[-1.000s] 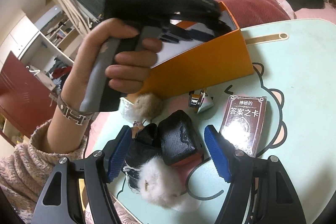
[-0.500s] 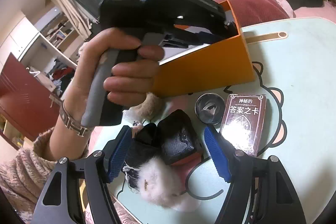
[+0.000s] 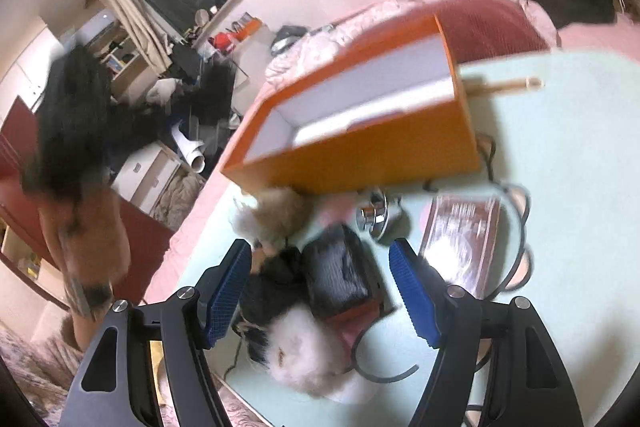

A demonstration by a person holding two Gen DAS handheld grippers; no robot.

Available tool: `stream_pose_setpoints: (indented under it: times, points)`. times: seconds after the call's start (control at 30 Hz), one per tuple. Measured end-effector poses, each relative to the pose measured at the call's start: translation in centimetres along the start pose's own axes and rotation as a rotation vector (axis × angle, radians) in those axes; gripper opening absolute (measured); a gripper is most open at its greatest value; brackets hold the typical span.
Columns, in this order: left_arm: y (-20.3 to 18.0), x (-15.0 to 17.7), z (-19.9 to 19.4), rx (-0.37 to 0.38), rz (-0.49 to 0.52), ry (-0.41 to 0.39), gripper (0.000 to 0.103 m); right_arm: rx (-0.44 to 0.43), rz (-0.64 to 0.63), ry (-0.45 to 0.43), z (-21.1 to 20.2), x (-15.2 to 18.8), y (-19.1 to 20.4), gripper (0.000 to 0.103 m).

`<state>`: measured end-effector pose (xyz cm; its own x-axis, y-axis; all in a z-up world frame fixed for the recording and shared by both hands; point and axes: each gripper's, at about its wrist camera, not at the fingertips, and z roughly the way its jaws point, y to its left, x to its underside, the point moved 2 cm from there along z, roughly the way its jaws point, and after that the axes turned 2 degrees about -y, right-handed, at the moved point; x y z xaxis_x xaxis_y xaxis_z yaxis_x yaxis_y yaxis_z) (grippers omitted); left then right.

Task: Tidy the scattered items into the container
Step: 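Grasp green toy car in the box with left tool and set it on table, then grasp blue tin in the box with right tool and set it on table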

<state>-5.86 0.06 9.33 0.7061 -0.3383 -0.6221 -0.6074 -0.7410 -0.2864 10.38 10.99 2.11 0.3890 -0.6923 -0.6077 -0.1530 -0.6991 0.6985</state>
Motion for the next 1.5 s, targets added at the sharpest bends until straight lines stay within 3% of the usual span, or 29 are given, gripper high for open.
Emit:
stream_pose_setpoints:
  times: [0.1,0.17,0.33,0.43,0.53,0.63,0.73,0.9,1.0,1.03,1.2,1.33,1.4,1.5]
  points:
    - [2.1,3.3,-1.3,-0.186,0.028,-0.048,0.025,0.040,-0.062,-0.040,-1.5,-3.4,1.1,0.071]
    - [3.2,5.2,-1.5,-0.251,0.029,-0.075,0.025,0.104,-0.092,-0.016,-1.3,-6.1,1.7,0.071]
    - [4.7,8.6,0.6,-0.187,-0.065,-0.007,0.025,0.251,-0.112,0.243,5.1,-11.4,2.1,0.071]
    - [3.7,10.1,1.4,-0.193,-0.021,0.009,0.025,0.341,-0.148,0.443,10.0,-11.8,1.0,0.071]
    - [2.4,11.3,1.2,-0.170,0.033,0.012,0.025,0.443,-0.200,0.579,13.2,-10.8,-0.1,0.071]
    - [1.0,11.7,2.0,-0.141,0.056,0.021,0.025,0.485,-0.261,0.646,14.8,-10.2,-0.3,0.072]
    - [0.2,11.8,2.5,-0.128,0.087,0.022,0.025,0.514,-0.301,0.685,16.0,-9.9,-0.2,0.082]
    - [-0.1,12.1,2.4,-0.119,0.082,0.016,0.029,0.611,-0.421,0.711,17.2,-8.5,0.0,0.086]
    - [0.0,12.4,2.4,-0.110,0.066,0.022,0.030,0.628,-0.455,0.702,16.9,-8.0,0.2,0.077]
    - [0.1,12.5,2.4,-0.109,0.061,0.025,0.030,0.612,-0.450,0.702,16.6,-8.0,0.3,0.066]
    - [0.3,12.3,2.6,-0.108,0.064,0.019,0.031,0.486,-0.305,0.700,15.0,-8.4,-0.8,0.066]
    - [0.4,12.3,2.3,-0.093,0.061,0.006,0.031,0.288,-0.126,0.546,11.4,-11.4,-1.0,0.066]
    - [0.6,12.2,2.2,-0.084,0.051,0.000,0.031,0.222,-0.108,0.418,7.9,-13.2,-0.1,0.066]
    - [0.7,12.2,1.9,-0.063,0.038,-0.007,0.031,0.163,-0.134,0.309,2.9,-13.9,1.7,0.066]
